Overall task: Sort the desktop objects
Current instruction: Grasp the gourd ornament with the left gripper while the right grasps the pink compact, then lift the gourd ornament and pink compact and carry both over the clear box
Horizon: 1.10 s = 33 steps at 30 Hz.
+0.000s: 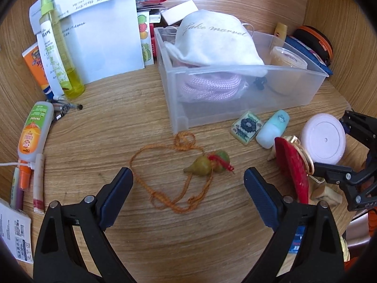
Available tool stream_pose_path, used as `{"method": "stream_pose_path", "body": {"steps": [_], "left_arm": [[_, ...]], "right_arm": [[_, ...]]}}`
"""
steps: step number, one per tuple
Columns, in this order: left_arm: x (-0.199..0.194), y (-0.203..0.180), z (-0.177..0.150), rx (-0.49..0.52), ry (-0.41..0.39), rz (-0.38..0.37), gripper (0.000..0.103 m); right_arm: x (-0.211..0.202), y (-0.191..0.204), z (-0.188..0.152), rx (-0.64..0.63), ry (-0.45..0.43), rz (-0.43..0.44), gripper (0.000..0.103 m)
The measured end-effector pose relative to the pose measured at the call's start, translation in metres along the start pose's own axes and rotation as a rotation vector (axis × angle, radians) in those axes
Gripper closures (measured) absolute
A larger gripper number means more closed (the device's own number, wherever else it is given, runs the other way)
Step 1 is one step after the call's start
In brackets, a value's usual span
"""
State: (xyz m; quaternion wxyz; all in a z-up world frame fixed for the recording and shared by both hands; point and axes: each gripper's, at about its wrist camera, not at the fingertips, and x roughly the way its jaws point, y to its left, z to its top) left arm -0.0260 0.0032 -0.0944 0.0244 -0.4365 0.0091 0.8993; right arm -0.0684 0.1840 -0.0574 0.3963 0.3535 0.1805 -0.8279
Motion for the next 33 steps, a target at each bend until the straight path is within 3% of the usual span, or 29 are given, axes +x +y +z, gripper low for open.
{"method": "stream_pose_path", "body": {"steps": [2, 6, 9, 14, 22, 33], "left_arm": [[0.000, -0.003, 0.002, 0.003, -0.004, 0.004, 0.007], [0.005, -0.007, 0.004, 0.012, 0.014, 0.000, 0.023], [0.010, -0.010, 0.003, 0.016, 0.025, 0.004, 0.024], [0.011, -0.016, 0.003, 0.027, 0.020, -0.006, 0.035], [0.010, -0.023, 0.002, 0.054, -0.001, -0.024, 0.062], [0.005, -0.012, -0.001, 0.002, -0.028, -0.024, 0.062]], "right_arm": [[0.000, 0.001, 0.000, -0.005, -0.004, 0.008, 0.042], [-0.004, -0.004, 0.000, 0.016, -0.023, 0.027, 0.042], [-0.007, -0.007, 0.000, 0.034, -0.039, 0.035, 0.042], [-0.012, -0.011, 0.000, 0.064, -0.063, 0.044, 0.042], [-0.015, -0.018, 0.000, 0.106, -0.082, 0.053, 0.042], [-0.021, -0.031, -0.001, 0.177, -0.108, 0.061, 0.042]]}}
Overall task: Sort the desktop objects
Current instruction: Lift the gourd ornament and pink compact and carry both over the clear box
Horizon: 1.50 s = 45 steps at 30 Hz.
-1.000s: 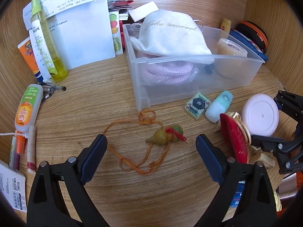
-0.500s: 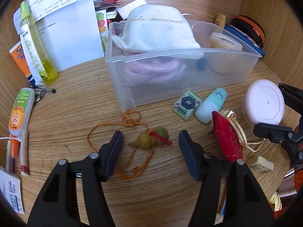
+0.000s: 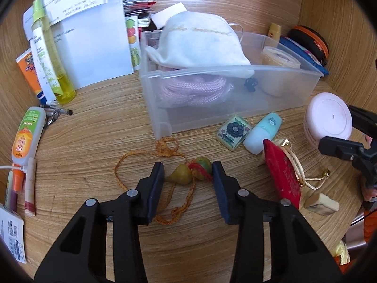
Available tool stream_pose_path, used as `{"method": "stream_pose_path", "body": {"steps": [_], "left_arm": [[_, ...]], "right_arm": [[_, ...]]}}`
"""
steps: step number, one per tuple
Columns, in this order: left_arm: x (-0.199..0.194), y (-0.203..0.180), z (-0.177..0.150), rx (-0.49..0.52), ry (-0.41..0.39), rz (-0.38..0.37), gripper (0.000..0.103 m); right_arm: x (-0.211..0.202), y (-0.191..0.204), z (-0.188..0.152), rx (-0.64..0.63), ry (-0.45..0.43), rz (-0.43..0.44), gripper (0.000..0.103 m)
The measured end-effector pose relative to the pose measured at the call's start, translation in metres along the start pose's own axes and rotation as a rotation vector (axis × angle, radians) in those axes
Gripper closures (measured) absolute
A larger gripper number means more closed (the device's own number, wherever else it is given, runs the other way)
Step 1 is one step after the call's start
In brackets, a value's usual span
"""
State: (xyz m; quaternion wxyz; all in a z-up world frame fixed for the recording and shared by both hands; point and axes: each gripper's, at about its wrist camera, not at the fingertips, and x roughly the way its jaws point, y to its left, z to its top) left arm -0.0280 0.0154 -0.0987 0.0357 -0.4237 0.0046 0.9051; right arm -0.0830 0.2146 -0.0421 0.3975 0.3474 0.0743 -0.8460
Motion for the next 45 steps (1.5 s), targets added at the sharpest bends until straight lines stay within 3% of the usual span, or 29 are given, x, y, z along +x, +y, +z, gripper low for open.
{"method": "stream_pose_path", "body": {"steps": [15, 29, 33, 45], "left_arm": [[-0.053, 0.035, 0.003, -0.066, -0.133, 0.044, 0.062], [-0.072, 0.014, 0.034, -0.007, -0.227, -0.025, 0.062], [-0.073, 0.010, 0.048, 0.006, -0.235, -0.089, 0.062], [-0.042, 0.016, 0.069, 0.014, -0.195, -0.048, 0.062]], "right_arm": [[-0.016, -0.011, 0.007, 0.064, -0.038, -0.025, 0.042], [-0.046, -0.021, 0.044, 0.049, -0.129, -0.071, 0.042], [-0.047, -0.027, 0.055, 0.042, -0.135, -0.091, 0.042], [-0.014, -0.019, 0.088, 0.030, -0.116, -0.048, 0.042]]}}
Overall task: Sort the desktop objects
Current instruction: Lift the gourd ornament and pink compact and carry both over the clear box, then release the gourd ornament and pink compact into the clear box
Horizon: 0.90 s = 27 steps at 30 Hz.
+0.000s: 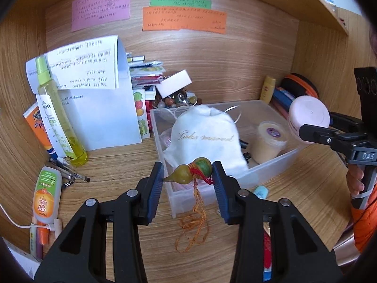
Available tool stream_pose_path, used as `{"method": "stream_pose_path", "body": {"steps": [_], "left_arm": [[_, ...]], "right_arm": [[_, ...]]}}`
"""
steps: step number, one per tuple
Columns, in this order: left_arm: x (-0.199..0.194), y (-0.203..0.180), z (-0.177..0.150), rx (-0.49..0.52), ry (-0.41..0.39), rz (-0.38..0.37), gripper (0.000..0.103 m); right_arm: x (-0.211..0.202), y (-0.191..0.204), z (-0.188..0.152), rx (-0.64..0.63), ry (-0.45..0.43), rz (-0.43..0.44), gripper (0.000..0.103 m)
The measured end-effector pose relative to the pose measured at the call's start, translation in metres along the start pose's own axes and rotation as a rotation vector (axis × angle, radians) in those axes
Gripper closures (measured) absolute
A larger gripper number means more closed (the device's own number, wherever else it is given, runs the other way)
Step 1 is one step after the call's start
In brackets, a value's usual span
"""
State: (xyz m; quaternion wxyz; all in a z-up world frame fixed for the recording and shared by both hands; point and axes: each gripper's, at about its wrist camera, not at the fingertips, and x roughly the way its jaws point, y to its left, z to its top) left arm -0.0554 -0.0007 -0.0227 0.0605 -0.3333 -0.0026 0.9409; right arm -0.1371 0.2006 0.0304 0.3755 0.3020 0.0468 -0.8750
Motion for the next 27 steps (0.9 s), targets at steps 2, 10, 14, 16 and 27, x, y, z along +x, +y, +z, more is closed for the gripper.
{"method": "stream_pose_path", "body": {"steps": [2, 10, 14, 16, 27], "left_arm": [[0.006, 0.002, 0.000, -0.004, 0.011, -0.001, 0.062], [0.021, 0.000, 0.000, 0.016, 0.005, -0.006, 0.062], [0.024, 0.000, 0.000, 0.033, -0.017, 0.009, 0.062], [0.026, 0.000, 0.001, 0.033, -0.023, 0.007, 0.062], [0.029, -0.001, 0.003, 0.050, -0.021, 0.007, 0.061]], "right_arm": [[0.009, 0.004, 0.004, 0.004, 0.009, 0.016, 0.042], [0.044, 0.014, 0.007, 0.010, 0.042, -0.004, 0.042], [0.051, 0.014, 0.004, 0.000, 0.057, -0.023, 0.042], [0.053, 0.016, 0.004, -0.010, 0.058, -0.033, 0.042], [0.066, 0.026, -0.002, -0.088, 0.075, -0.087, 0.042]]}}
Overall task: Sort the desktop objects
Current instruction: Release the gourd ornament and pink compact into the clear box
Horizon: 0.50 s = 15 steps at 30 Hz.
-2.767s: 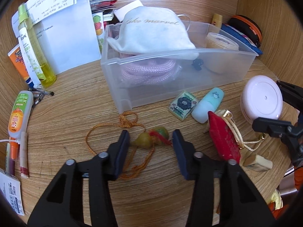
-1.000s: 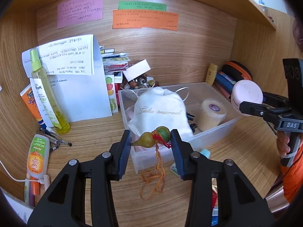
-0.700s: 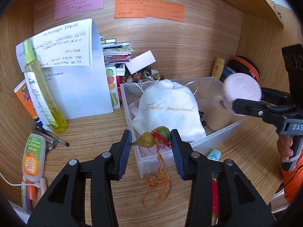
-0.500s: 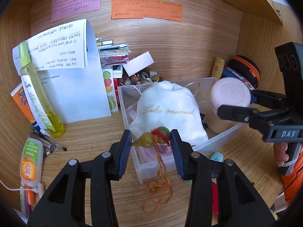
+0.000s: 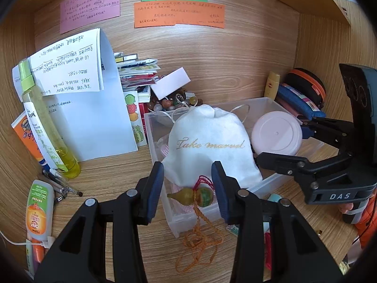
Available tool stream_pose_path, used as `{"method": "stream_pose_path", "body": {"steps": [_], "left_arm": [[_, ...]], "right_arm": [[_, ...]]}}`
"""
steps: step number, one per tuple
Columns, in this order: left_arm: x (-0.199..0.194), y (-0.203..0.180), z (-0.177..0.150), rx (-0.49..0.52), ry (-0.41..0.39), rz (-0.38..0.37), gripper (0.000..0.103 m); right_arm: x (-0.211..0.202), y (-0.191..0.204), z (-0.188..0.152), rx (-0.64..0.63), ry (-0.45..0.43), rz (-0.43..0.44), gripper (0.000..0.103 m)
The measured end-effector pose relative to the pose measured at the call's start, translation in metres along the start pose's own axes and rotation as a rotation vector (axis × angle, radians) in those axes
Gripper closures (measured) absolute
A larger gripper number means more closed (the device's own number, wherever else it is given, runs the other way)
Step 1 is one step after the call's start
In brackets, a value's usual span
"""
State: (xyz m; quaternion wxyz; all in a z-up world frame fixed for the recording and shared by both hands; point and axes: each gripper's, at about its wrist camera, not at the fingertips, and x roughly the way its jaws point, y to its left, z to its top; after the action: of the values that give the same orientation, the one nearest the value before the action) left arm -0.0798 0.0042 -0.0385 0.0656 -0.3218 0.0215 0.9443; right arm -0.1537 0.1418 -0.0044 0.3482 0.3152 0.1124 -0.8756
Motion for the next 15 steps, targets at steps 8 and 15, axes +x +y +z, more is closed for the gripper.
{"method": "stream_pose_path", "body": {"steps": [8, 15], "left_arm": [[-0.001, -0.001, 0.001, -0.022, 0.016, 0.031, 0.041], [-0.004, -0.003, -0.001, -0.018, 0.017, 0.055, 0.031]], "right_arm": [[-0.002, 0.006, -0.005, -0.047, -0.020, -0.057, 0.041], [-0.012, 0.010, -0.006, -0.066, -0.063, -0.092, 0.026]]}}
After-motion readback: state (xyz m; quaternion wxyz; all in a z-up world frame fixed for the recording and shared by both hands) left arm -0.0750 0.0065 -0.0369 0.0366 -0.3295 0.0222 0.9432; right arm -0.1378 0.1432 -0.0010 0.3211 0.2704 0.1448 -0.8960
